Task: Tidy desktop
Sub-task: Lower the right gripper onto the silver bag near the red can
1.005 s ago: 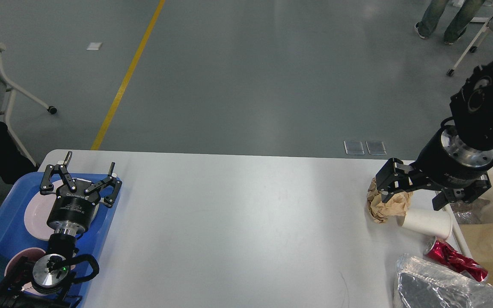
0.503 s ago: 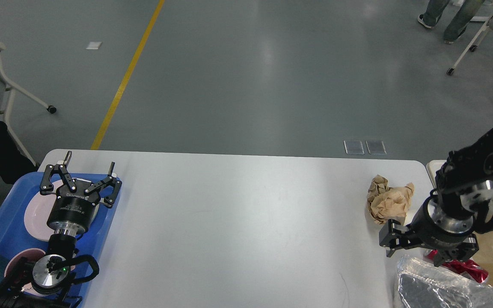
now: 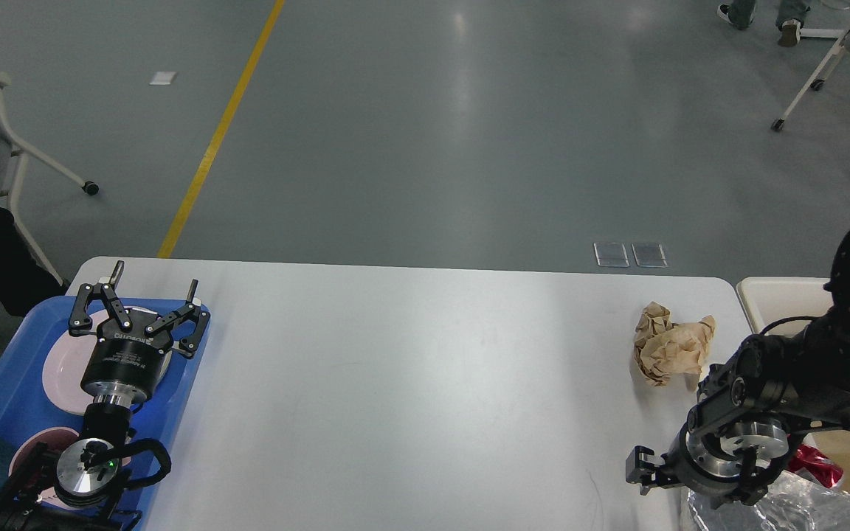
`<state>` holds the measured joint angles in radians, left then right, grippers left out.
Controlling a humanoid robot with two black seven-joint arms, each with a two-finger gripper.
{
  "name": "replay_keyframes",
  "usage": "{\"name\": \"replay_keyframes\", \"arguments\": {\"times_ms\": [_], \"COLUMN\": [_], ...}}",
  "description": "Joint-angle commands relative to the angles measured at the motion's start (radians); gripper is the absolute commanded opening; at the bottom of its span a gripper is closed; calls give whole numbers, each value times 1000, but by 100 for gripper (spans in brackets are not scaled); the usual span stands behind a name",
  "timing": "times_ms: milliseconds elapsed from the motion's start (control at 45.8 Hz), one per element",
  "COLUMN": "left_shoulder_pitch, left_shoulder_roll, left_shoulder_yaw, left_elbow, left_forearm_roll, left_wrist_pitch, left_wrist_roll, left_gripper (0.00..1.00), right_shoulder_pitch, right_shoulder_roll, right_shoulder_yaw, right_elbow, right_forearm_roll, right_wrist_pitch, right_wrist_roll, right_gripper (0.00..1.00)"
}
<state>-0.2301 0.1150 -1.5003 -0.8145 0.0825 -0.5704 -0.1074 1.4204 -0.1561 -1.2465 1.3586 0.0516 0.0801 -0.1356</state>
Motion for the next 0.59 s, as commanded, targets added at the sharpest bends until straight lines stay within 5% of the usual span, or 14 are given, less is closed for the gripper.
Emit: {"name": "replay_keyframes", "arguments": {"times_ms": [0, 240, 350, 393, 568], "left_shoulder_pitch": [0, 0, 0, 0, 0], "left_shoulder_roll": [0, 0, 0, -2, 0], "left_shoulder_yaw": [0, 0, 0, 0, 0], "left_elbow": [0, 0, 0, 0, 0], "left_forearm_roll": [0, -1, 0, 0, 0], "left_wrist_pitch": [0, 0, 0, 0, 0], "left_wrist_roll": [0, 0, 0, 0, 0], "left_gripper": [96, 96, 96, 96, 96], "right_shoulder_pitch": [-14, -49, -55, -55, -54], "right_shoulder_roll": [4, 4, 3, 3, 0], "right_shoulder_yaw": [-1, -1, -1, -1, -1], "right_elbow": [-26, -26, -27, -24, -10], "right_forearm_roll": [5, 14, 63, 91, 131], "right_wrist_pitch": [-23, -31, -83, -98, -82], "right_wrist_roll": [-1, 1, -1, -1, -1], "right_gripper": [81, 16, 11, 0, 0]}}
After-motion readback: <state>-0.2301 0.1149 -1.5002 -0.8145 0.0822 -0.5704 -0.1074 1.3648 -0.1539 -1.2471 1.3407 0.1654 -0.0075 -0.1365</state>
